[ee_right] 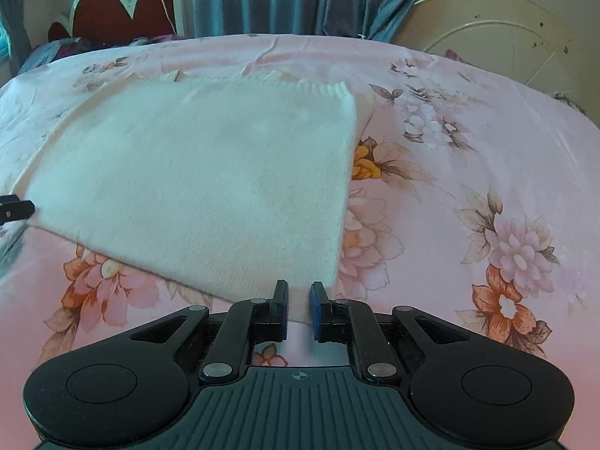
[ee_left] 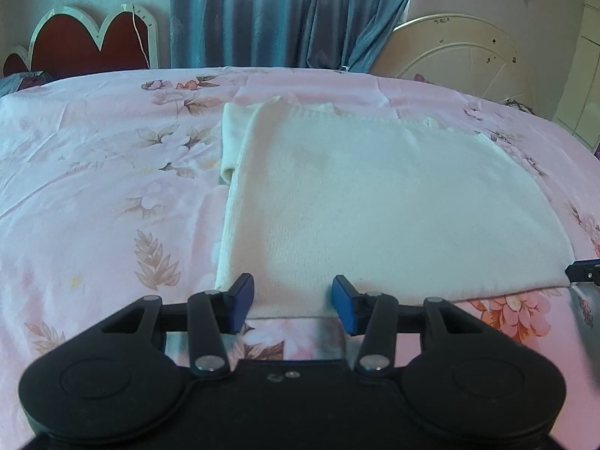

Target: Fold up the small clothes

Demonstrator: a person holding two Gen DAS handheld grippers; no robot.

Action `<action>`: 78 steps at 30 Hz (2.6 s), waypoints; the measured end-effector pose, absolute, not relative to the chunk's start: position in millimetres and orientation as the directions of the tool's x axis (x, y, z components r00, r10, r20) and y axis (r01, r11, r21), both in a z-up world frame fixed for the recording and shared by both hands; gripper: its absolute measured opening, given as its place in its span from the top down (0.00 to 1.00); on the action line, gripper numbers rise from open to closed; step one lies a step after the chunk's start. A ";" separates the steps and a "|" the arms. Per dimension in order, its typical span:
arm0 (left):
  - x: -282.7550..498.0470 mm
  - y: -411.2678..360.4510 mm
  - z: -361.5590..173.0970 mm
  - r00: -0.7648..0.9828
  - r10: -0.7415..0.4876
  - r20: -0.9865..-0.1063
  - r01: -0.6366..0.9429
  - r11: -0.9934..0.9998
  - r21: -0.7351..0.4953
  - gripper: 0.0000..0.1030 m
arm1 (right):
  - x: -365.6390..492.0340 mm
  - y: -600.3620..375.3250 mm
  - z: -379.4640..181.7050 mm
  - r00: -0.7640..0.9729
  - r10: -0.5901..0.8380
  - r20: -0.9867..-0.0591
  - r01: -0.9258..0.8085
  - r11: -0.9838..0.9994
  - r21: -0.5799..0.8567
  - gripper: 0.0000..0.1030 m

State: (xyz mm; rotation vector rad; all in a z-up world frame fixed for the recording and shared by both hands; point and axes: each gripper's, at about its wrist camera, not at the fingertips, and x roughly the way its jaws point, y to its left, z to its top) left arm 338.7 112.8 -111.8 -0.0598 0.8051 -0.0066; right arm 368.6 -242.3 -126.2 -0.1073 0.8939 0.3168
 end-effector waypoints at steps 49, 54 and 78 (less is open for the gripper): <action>350.7 170.8 -152.5 0.826 -0.138 -0.546 -0.361 0.615 -0.701 0.84 | 474.1 -113.4 -120.9 0.518 0.482 -0.707 -0.372 0.871 0.322 1.00; 359.9 168.6 -147.8 0.809 -0.127 -0.574 -0.366 0.655 -0.661 0.92 | 475.4 -109.4 -122.6 0.516 0.464 -0.720 -0.388 0.876 0.287 1.00; 408.3 -78.1 -40.7 0.744 -0.254 -0.617 0.197 0.967 -0.161 0.93 | 467.1 -338.1 -90.1 0.655 0.521 -0.548 -0.214 0.823 0.526 1.00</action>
